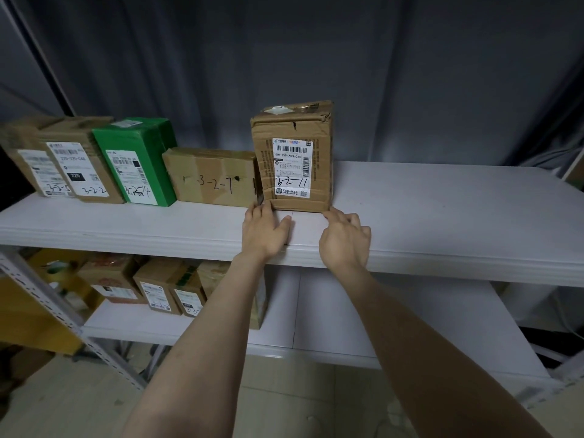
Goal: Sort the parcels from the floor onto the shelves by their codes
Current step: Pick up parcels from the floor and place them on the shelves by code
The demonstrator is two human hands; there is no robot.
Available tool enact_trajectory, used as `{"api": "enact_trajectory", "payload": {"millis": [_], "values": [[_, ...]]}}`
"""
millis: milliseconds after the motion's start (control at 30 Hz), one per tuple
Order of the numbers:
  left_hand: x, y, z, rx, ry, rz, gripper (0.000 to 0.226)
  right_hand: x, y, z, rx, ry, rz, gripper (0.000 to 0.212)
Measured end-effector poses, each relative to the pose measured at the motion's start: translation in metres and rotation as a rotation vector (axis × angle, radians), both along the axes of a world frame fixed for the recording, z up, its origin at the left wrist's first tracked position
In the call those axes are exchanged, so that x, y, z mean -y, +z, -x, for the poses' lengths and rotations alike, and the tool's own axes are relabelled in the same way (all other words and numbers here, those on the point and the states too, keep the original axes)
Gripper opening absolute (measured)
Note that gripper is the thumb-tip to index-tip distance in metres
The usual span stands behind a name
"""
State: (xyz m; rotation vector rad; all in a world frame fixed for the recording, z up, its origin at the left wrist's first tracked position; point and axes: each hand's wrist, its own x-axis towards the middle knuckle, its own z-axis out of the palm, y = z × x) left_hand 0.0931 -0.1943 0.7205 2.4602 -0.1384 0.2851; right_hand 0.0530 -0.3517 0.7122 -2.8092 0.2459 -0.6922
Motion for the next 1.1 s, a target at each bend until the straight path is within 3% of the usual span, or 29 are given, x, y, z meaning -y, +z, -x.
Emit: {"api": "enact_trajectory", "payload": {"millis": [133,300,500,667,900,1100], "values": [[-0.002,0.003,0.005,0.009,-0.020,0.109,0.061,0.003,-0.004,0.000,0.057,0.020,-0.041,0.043],[-0.013,0.010,0.019,0.030,-0.041,0.434,0.059,0.002,-0.006,0.008,0.389,0.115,-0.335,0.030],[-0.053,-0.006,0.054,0.079,0.035,0.412,0.055,-0.030,-0.018,0.024,0.557,0.201,-0.466,0.021],[-0.100,-0.014,0.080,0.122,0.098,0.350,0.056,-0.090,-0.033,0.059,0.564,0.357,-0.565,0.020],[-0.171,-0.030,0.131,0.087,0.170,0.306,0.058,-0.169,-0.054,0.110,0.388,0.482,-0.701,0.026],[-0.237,-0.058,0.192,-0.014,0.304,0.276,0.062,-0.225,-0.075,0.154,0.219,0.538,-0.724,0.018]]}}
